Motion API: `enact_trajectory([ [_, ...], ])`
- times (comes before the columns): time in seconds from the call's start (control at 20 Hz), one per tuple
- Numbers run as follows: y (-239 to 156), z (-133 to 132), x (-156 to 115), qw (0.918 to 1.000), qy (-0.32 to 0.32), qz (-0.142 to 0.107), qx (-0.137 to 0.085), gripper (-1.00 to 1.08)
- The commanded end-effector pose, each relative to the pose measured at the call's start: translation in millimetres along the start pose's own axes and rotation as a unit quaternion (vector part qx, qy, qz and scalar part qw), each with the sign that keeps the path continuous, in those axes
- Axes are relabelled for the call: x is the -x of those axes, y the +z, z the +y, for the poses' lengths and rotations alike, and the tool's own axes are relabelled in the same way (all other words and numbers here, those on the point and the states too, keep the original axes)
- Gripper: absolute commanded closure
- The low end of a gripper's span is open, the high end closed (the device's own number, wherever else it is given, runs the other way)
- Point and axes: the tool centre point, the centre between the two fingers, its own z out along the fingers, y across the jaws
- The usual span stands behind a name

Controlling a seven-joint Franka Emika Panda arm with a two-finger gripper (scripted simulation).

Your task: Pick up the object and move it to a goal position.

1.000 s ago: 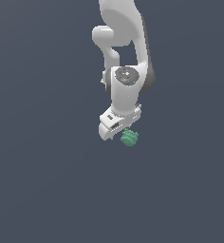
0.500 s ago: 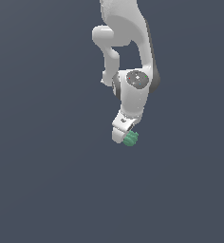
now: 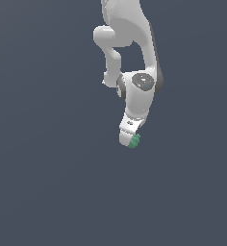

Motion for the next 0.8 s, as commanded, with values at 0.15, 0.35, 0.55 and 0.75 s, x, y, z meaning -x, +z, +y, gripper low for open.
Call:
enact_trajectory([
  [0.15,3,0,0,1.0000,0.000,0.000,0.000,-0.92],
  [0.35,18,-1,0,1.0000,-0.001,0.000,0.000,-0.92],
  [0.55,39,-2,0,1.0000,-0.003,0.000,0.000,-0.92],
  [0.75,49,-1,0,1.0000,-0.003,0.000,0.000,-0.92],
])
